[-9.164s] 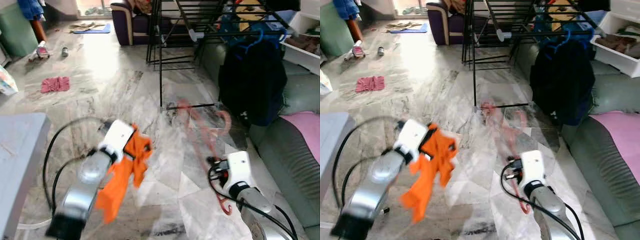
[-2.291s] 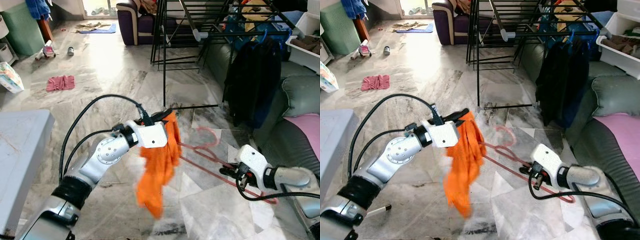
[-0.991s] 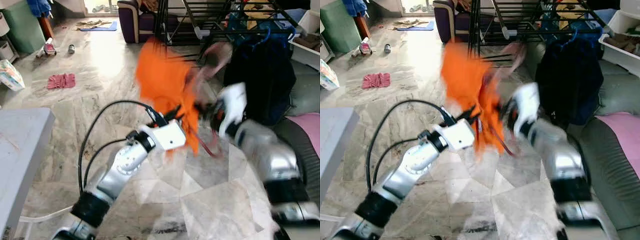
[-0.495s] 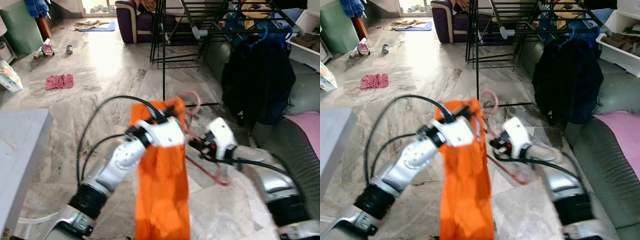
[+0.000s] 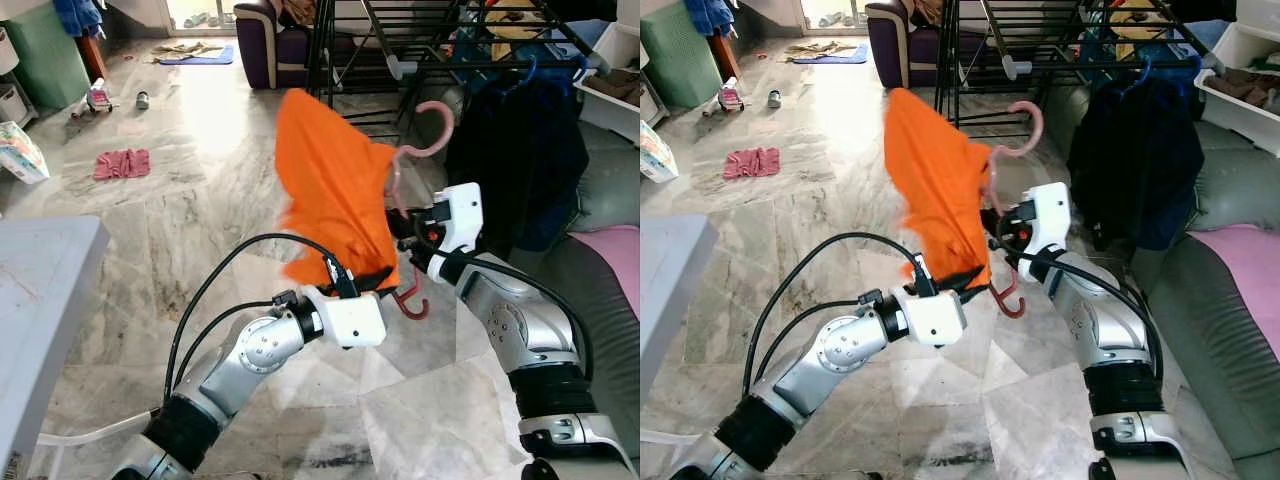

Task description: Hang hanger

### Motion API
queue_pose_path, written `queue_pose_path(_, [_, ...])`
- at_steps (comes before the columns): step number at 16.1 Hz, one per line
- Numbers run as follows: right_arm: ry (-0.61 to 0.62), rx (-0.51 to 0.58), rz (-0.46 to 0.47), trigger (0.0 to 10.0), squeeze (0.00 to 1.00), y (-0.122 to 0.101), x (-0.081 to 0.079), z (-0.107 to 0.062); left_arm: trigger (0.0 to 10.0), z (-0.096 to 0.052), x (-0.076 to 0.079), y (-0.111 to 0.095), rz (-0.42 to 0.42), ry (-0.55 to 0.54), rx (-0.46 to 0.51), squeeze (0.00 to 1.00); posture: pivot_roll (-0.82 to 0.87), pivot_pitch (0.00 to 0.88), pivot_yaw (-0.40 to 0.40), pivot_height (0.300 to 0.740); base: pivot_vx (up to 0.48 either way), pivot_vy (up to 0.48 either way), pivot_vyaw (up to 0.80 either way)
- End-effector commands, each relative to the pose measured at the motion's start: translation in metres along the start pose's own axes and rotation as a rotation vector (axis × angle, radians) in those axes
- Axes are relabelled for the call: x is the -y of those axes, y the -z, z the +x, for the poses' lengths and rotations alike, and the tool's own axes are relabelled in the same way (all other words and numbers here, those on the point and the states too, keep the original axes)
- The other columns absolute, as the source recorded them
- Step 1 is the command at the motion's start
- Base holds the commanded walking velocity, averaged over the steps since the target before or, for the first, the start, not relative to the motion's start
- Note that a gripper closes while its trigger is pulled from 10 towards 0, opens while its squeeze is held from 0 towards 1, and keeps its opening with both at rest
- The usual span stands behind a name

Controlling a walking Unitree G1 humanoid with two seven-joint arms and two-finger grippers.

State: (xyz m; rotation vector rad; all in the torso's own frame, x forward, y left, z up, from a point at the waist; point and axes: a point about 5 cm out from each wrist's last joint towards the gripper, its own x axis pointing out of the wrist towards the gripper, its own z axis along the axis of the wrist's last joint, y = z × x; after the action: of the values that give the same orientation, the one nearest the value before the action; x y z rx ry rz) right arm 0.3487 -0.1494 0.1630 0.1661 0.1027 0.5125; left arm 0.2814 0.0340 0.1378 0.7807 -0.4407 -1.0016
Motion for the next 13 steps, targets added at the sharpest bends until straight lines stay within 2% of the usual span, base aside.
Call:
queue_pose_path(1, [0.024,0.048,-0.006,10.0,0.0,-0.012,0.005,0.0,10.0,-0.001,0.008,0.002,0.006,0.045,-0.017,0.0,0.04,0.064,-0.056,0.74,0.0,0.0,0.0])
queue_pose_path(2, [0.015,0.037,-0.031,10.0,0.0,-0.01,0.004,-0.001,10.0,-0.002,0.006,0.006,0.022,0.032,-0.046,0.0,0.04,0.065,-0.056,0.74,0.0,0.0,0.0])
queue_pose_path(3, [-0.01,0.002,-0.121,10.0,0.0,-0.003,0.002,-0.004,10.0,-0.004,-0.002,0.015,0.049,-0.016,-0.104,0.0,0.04,0.066,-0.058,0.74,0.0,0.0,0.0])
queue_pose_path(4, [-0.013,-0.006,-0.155,10.0,0.0,-0.001,0.002,-0.005,10.0,-0.005,-0.006,0.017,0.067,-0.034,-0.12,0.0,0.04,0.066,-0.058,0.74,0.0,0.0,0.0])
queue_pose_path(5, [-0.018,-0.028,-0.164,10.0,0.0,0.003,0.004,-0.008,10.0,-0.006,-0.014,0.02,0.096,-0.083,-0.144,0.0,0.04,0.065,-0.058,0.74,0.0,0.0,0.0])
queue_pose_path(7, [-0.017,-0.108,-0.291,10.0,0.0,0.013,0.009,-0.015,10.0,-0.009,-0.031,0.024,0.149,-0.199,-0.177,0.0,0.03,0.066,-0.058,0.74,0.0,0.0,0.0])
queue_pose_path(8, [-0.047,-0.118,-0.305,10.0,0.0,0.015,0.01,-0.019,10.0,-0.01,-0.04,0.024,0.168,-0.25,-0.185,0.0,0.03,0.067,-0.058,0.74,0.0,0.0,0.0])
queue_pose_path(9, [-0.082,-0.154,-0.372,10.0,0.0,0.019,0.012,-0.026,10.0,-0.011,-0.05,0.024,0.2,-0.298,-0.187,0.0,0.04,0.065,-0.059,0.74,0.0,0.0,0.0])
queue_pose_path(11, [-0.126,-0.217,-0.497,10.0,0.0,0.027,0.021,-0.04,10.0,-0.01,-0.059,0.018,0.218,-0.302,-0.124,0.0,0.04,0.064,-0.059,0.74,0.0,0.0,0.0])
queue_pose_path(13, [-0.191,-0.241,-0.509,10.0,0.0,0.029,0.02,-0.045,10.0,-0.007,-0.062,0.013,0.255,-0.305,-0.078,0.0,0.03,0.062,-0.057,0.74,0.0,0.0,0.0])
